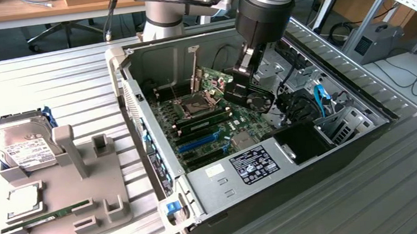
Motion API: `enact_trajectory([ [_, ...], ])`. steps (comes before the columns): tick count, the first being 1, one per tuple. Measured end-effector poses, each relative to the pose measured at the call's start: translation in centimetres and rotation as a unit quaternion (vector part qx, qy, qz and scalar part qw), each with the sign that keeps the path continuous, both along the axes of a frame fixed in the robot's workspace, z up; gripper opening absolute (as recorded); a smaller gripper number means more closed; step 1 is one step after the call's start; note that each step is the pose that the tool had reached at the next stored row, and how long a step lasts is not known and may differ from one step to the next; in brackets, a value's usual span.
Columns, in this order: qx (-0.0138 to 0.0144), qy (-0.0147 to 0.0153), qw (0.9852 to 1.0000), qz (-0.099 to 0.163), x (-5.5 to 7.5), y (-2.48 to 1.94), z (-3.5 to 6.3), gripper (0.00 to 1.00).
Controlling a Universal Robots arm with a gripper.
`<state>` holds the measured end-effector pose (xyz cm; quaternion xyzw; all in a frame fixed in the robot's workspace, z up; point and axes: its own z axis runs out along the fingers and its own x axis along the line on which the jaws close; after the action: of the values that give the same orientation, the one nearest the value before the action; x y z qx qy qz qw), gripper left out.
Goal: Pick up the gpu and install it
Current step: 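Insert the gpu into the slot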
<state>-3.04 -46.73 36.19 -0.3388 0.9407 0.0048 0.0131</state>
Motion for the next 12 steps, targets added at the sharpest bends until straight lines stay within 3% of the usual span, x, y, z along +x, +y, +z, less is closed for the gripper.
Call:
enact_trajectory([
  [3, 0.0000, 0.0000, 1.0000, 0.007, 0.00, 0.00, 0.00, 0.26],
  [6, 0.0000, 0.0000, 0.9978, 0.066, 0.00, 0.00, 0.00, 0.26],
  [7, 0.0000, 0.0000, 0.9964, 0.085, 0.00, 0.00, 0.00, 0.26],
  [10, 0.0000, 0.0000, 0.9891, 0.148, 0.00, 0.00, 0.00, 0.26],
  [12, 0.0000, 0.0000, 0.9850, 0.173, 0.00, 0.00, 0.00, 0.26],
])
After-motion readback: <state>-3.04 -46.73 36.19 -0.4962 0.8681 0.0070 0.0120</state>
